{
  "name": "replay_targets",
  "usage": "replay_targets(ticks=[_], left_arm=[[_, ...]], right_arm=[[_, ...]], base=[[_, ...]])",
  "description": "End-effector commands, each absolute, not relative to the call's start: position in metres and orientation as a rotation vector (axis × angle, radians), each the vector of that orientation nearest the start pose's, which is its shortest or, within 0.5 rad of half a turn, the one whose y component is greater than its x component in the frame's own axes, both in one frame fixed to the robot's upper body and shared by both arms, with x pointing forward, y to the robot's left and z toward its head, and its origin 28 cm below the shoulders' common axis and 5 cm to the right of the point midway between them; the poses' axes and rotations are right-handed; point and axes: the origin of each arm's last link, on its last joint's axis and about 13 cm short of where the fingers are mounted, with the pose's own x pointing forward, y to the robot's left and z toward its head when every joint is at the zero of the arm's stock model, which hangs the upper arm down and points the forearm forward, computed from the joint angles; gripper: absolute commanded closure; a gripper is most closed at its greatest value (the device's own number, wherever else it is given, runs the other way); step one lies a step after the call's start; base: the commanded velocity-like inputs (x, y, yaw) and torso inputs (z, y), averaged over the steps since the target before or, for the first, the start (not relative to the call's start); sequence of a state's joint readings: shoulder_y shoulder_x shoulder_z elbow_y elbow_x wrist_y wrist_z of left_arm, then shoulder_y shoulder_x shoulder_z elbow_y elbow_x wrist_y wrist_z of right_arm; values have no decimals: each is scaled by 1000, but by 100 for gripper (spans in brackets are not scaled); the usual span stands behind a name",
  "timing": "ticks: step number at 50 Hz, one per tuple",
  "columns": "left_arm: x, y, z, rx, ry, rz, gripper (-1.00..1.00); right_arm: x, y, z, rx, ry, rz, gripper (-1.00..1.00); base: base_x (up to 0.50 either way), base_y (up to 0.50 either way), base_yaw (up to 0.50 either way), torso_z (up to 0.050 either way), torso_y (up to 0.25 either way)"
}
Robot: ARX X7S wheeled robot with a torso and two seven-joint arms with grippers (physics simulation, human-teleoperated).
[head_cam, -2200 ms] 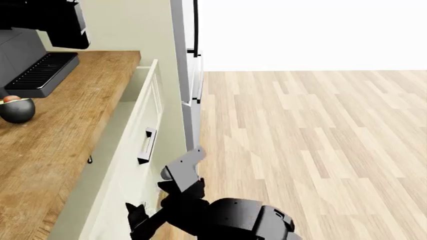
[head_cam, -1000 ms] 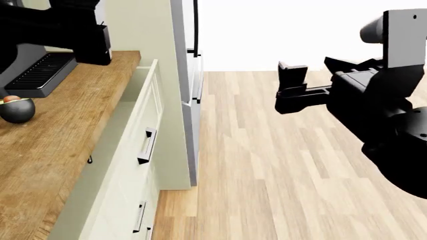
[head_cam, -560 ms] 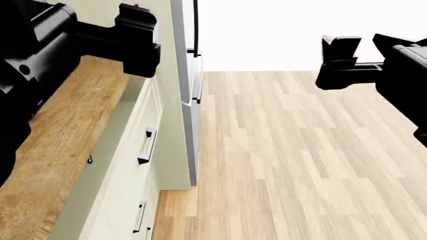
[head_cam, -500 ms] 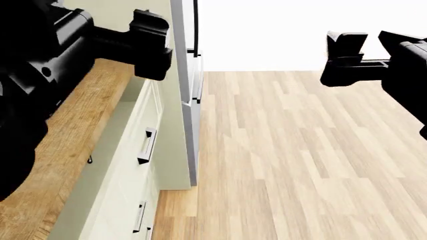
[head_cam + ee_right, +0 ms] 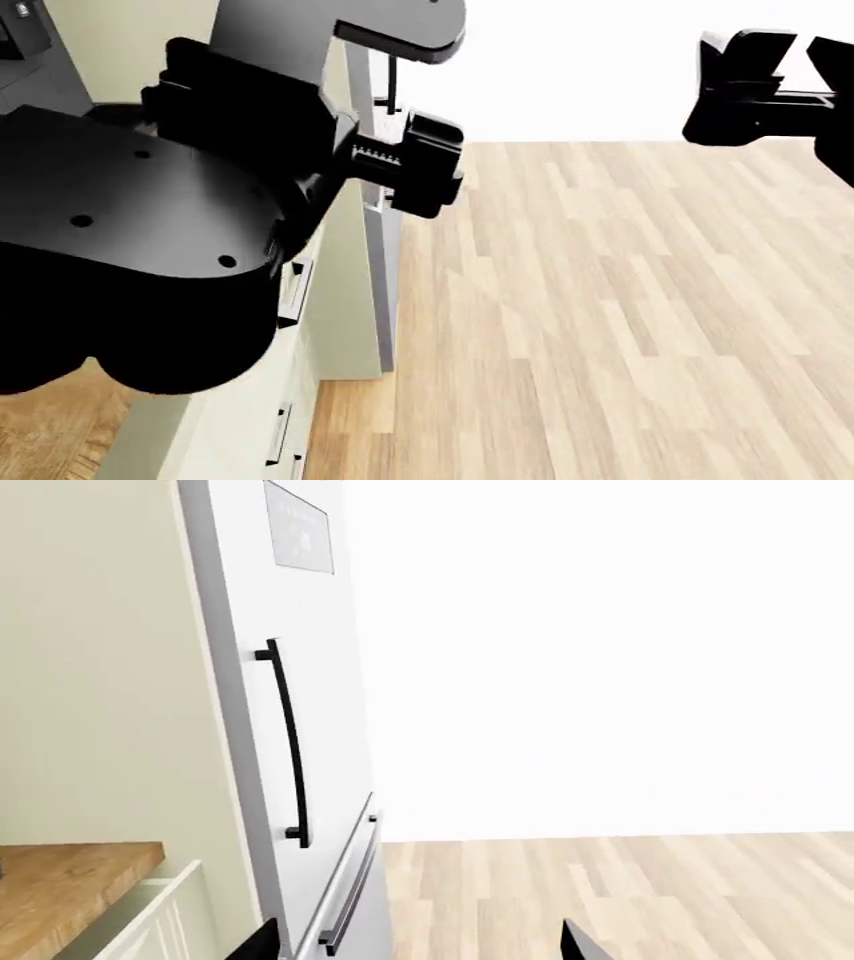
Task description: Close the right drawer.
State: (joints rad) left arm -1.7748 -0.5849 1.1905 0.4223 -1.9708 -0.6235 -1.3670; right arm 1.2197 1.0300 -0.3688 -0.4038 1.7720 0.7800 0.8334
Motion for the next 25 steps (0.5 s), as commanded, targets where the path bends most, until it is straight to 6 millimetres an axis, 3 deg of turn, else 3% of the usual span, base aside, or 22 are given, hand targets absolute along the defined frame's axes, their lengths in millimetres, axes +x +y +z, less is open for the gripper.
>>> replay_targets(ticks=[1, 25], left_arm=[[220, 124, 325, 253, 94, -199, -100], [240, 87, 288, 249, 203, -264, -100]], right_arm=[[216, -178, 340, 82, -84, 83, -100], [218, -182, 341, 92, -88, 75, -100]], base=[[0, 0, 0, 0, 0], [0, 0, 0, 0, 0]])
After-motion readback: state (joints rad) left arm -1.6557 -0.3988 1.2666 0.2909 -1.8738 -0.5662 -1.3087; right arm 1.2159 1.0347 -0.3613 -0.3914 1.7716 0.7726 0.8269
